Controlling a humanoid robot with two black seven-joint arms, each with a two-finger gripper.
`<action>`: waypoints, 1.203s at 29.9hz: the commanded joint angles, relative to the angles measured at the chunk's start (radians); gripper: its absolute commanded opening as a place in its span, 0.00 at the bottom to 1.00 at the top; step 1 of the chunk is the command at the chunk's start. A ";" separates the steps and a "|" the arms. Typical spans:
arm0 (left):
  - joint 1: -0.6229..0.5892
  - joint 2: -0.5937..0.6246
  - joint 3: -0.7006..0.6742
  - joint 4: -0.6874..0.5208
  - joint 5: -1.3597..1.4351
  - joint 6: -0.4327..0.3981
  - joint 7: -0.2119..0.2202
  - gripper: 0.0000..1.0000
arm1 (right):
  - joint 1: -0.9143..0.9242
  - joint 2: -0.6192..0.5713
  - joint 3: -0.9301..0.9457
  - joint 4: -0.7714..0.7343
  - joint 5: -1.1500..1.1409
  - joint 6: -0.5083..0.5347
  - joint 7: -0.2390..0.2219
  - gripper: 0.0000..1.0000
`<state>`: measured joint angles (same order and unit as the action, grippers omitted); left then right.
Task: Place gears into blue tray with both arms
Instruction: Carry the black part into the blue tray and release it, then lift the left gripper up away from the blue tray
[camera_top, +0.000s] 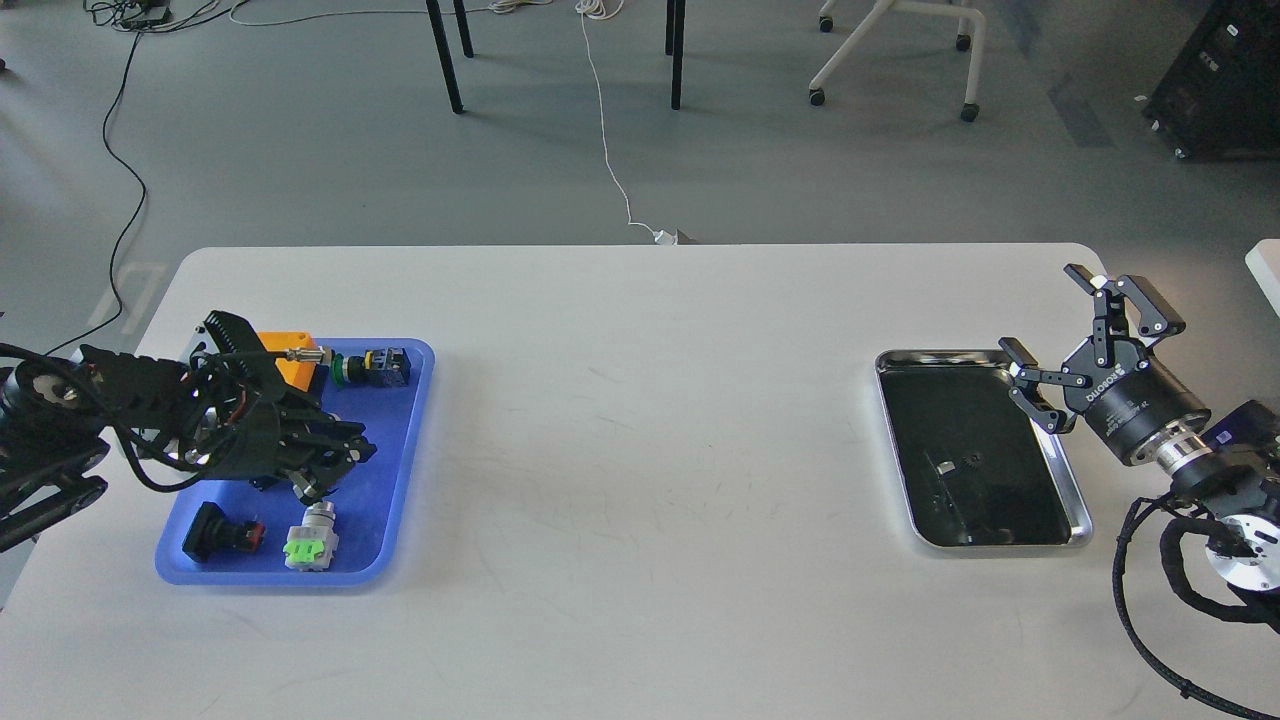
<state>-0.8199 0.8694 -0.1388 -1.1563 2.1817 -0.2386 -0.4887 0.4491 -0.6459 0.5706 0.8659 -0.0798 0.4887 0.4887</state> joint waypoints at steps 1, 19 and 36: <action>0.011 -0.001 0.002 0.015 0.000 -0.002 0.000 0.23 | -0.001 0.000 -0.001 -0.002 0.000 0.000 0.000 0.98; 0.036 -0.007 0.001 0.046 0.000 -0.002 0.000 0.64 | -0.001 0.000 -0.003 -0.001 0.000 0.000 0.000 0.98; 0.036 -0.061 -0.234 -0.060 -0.983 0.028 0.000 0.98 | 0.010 0.000 0.002 0.002 0.000 0.000 0.000 0.98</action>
<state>-0.7934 0.8336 -0.3591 -1.2096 1.5109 -0.2331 -0.4883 0.4545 -0.6458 0.5727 0.8667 -0.0798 0.4887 0.4887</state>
